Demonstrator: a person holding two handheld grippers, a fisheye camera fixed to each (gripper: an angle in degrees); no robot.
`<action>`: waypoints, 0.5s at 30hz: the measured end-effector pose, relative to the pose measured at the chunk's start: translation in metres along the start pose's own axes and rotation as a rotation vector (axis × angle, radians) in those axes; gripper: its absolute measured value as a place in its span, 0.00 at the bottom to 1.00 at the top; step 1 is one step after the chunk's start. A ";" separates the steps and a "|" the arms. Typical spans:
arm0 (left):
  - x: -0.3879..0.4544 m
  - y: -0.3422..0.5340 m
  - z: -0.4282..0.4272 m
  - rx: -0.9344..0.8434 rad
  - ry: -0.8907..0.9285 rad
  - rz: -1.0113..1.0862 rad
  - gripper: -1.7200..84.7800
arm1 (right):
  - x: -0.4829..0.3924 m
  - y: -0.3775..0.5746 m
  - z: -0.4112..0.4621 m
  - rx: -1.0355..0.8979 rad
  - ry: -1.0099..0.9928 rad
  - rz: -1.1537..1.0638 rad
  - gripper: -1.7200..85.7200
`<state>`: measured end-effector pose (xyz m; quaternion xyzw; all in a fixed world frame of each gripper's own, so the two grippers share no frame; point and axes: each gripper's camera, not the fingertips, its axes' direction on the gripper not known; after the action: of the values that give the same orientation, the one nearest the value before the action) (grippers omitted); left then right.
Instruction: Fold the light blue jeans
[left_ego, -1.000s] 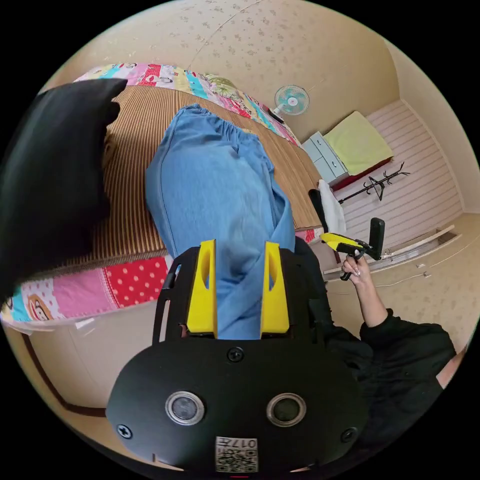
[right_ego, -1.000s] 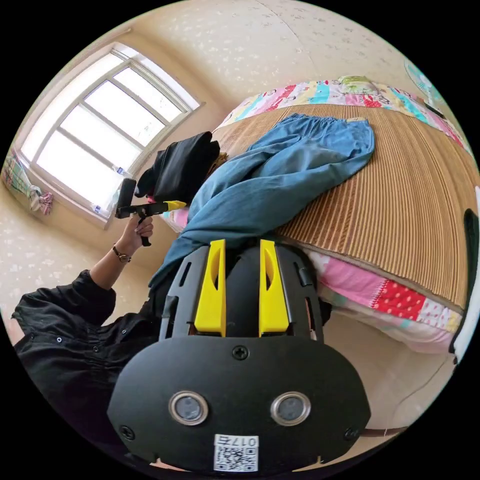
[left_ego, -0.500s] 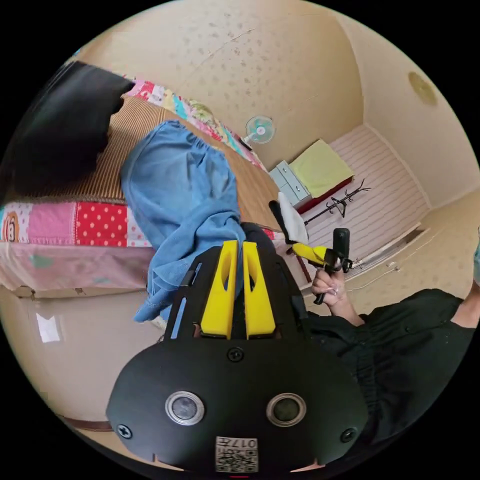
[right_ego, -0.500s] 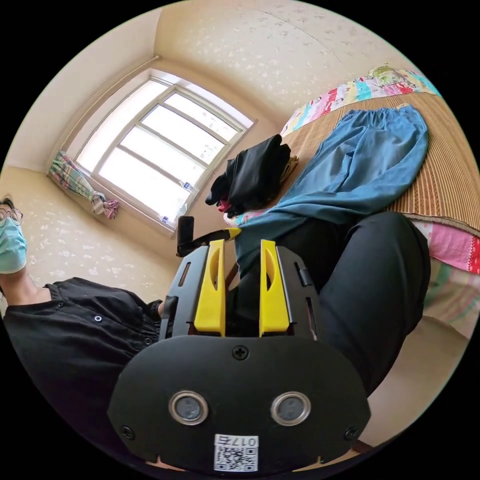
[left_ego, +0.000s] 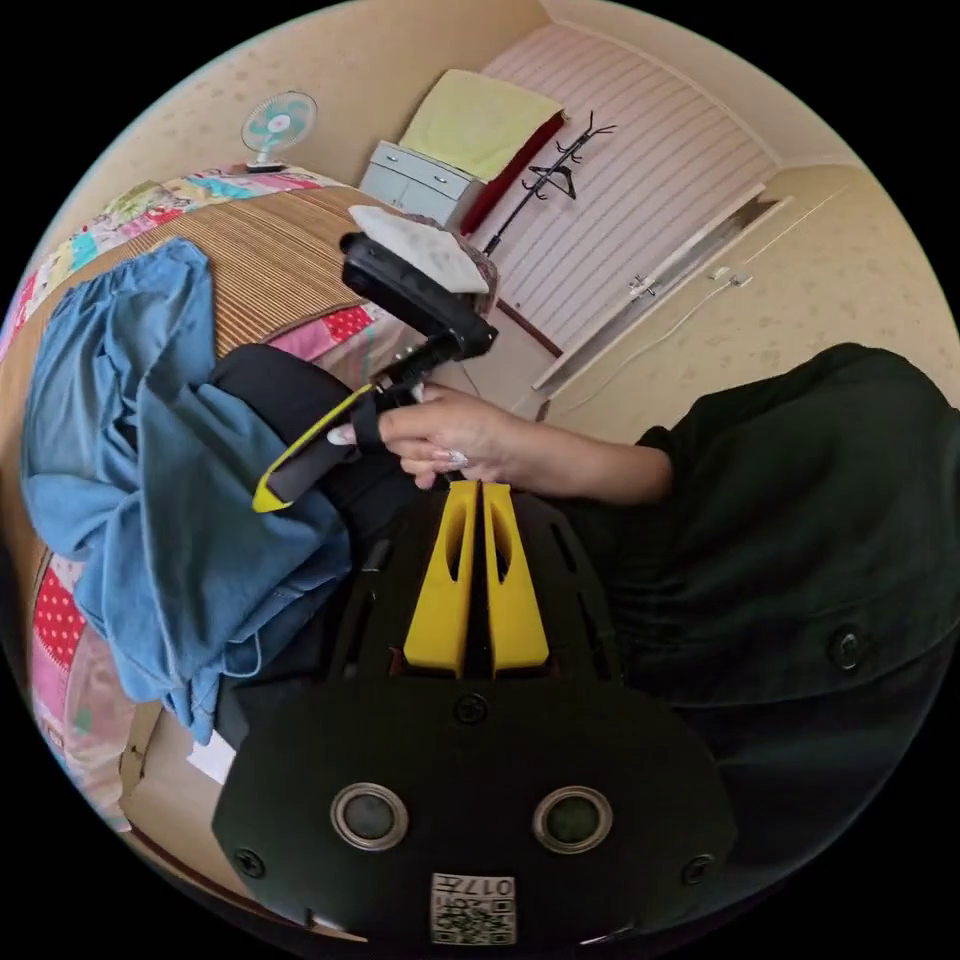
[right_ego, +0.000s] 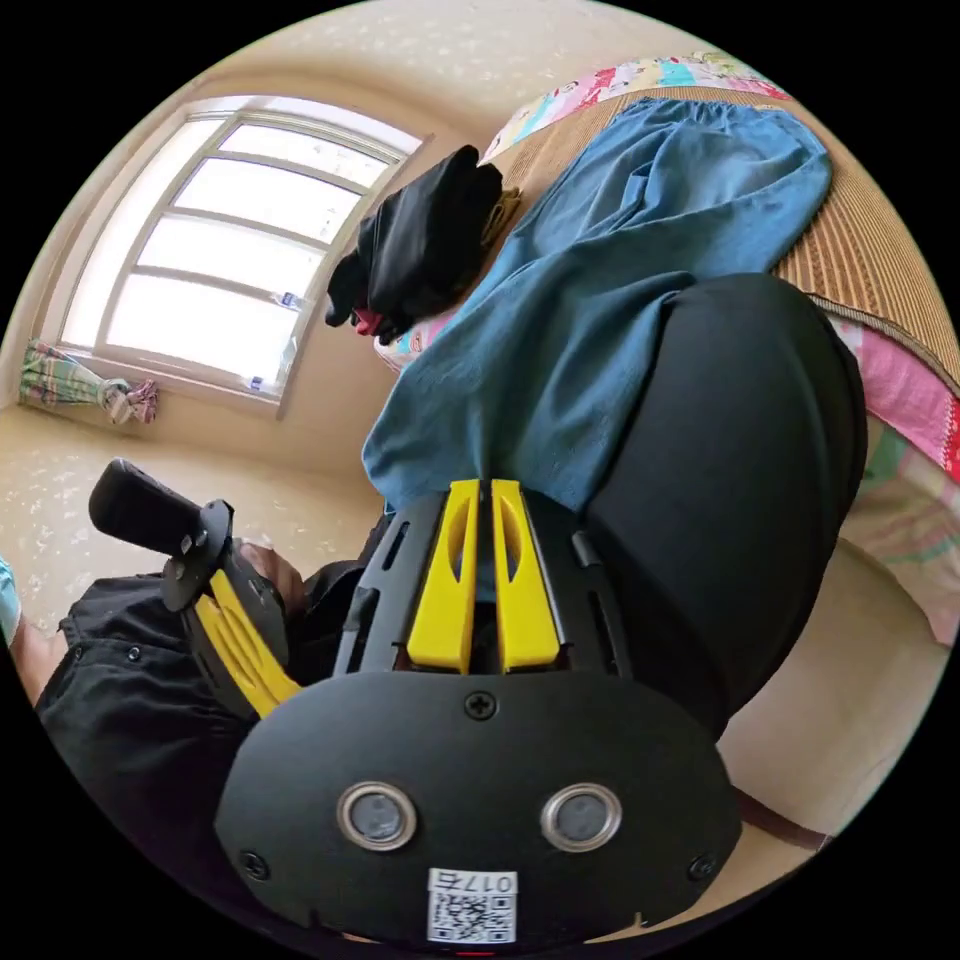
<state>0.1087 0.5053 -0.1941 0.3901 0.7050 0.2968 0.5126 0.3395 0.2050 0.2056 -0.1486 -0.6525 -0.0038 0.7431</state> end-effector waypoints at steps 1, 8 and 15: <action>-0.002 0.003 -0.024 0.067 -0.042 -0.020 0.01 | -0.001 0.003 -0.011 0.045 0.000 -0.030 0.04; -0.097 0.061 -0.135 0.291 -0.143 -0.418 0.11 | -0.013 0.027 -0.122 0.383 0.249 -0.100 0.03; -0.126 0.084 -0.171 0.299 -0.228 -0.524 0.14 | 0.005 0.067 -0.177 0.774 0.608 0.250 0.04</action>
<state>-0.0127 0.4384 -0.0127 0.2970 0.7553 0.0026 0.5842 0.5254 0.2297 0.1775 0.0686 -0.3374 0.2844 0.8947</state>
